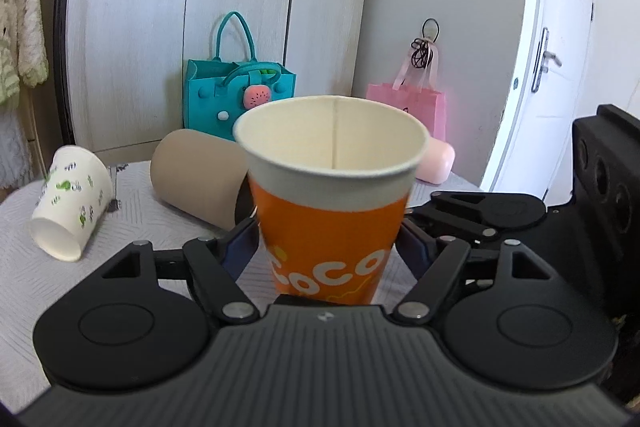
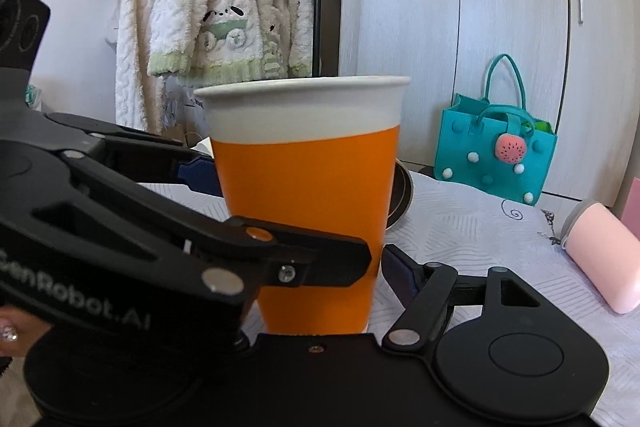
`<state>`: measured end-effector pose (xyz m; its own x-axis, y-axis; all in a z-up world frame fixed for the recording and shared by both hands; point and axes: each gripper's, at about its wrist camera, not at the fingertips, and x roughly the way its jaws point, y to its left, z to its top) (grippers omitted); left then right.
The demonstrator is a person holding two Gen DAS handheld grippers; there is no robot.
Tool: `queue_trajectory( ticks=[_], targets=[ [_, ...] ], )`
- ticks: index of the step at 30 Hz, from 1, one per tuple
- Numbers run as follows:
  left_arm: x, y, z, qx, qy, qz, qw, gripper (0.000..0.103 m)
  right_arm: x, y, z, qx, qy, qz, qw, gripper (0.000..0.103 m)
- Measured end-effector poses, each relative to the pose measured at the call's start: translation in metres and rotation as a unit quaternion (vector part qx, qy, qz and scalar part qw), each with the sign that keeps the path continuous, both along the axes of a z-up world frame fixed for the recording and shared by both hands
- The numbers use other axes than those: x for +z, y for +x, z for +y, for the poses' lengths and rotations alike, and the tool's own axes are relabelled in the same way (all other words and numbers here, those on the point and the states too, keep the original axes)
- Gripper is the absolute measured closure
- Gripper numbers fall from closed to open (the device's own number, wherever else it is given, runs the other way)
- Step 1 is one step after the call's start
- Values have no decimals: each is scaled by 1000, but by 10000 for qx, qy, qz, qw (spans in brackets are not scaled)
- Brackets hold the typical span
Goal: Flip cup upright
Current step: 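Lower the orange cup onto the table and open both grippers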
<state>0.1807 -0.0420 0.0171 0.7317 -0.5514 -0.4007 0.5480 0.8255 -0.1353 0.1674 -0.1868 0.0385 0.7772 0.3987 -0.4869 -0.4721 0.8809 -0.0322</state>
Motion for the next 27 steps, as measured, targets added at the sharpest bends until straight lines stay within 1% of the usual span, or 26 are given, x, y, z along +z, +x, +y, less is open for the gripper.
queue_trajectory(
  ticks=[1,3,4,7,9,13,15,20,22,24,27],
  targets=[
    [-1,-1,2,8,-59,23,10000,25,0,-2,-1,-21,9,4,10000,21],
    [-1,-6,3,10,-90,31,10000,24,1,-5,-4,-37,75,-16,10000,21],
    [0,-8,3,30,-68,33,10000,23,2,-6,-5,-36,100,-17,9999,20],
    [4,-13,3,106,35,34,9999,19,3,-9,-10,-74,193,-21,9998,15],
    [6,-16,4,152,60,38,9999,17,5,-12,-13,-131,234,-46,9996,15],
    [6,-25,11,320,6,87,9994,16,9,-18,-17,-231,238,-99,9994,14],
    [6,-29,15,493,-33,169,9986,16,11,-22,-19,-239,269,-62,9993,14],
    [12,-45,23,787,-58,176,9967,16,14,-38,-24,-311,255,-8,9992,14],
    [15,-53,26,901,-17,156,9958,14,17,-47,-26,-342,255,-59,9991,14],
    [18,-60,28,1064,64,135,9942,10,20,-56,-29,-432,259,-136,9986,14],
    [23,-75,28,1490,320,62,9883,7,26,-68,-33,-577,317,-177,9977,14]
  ],
)
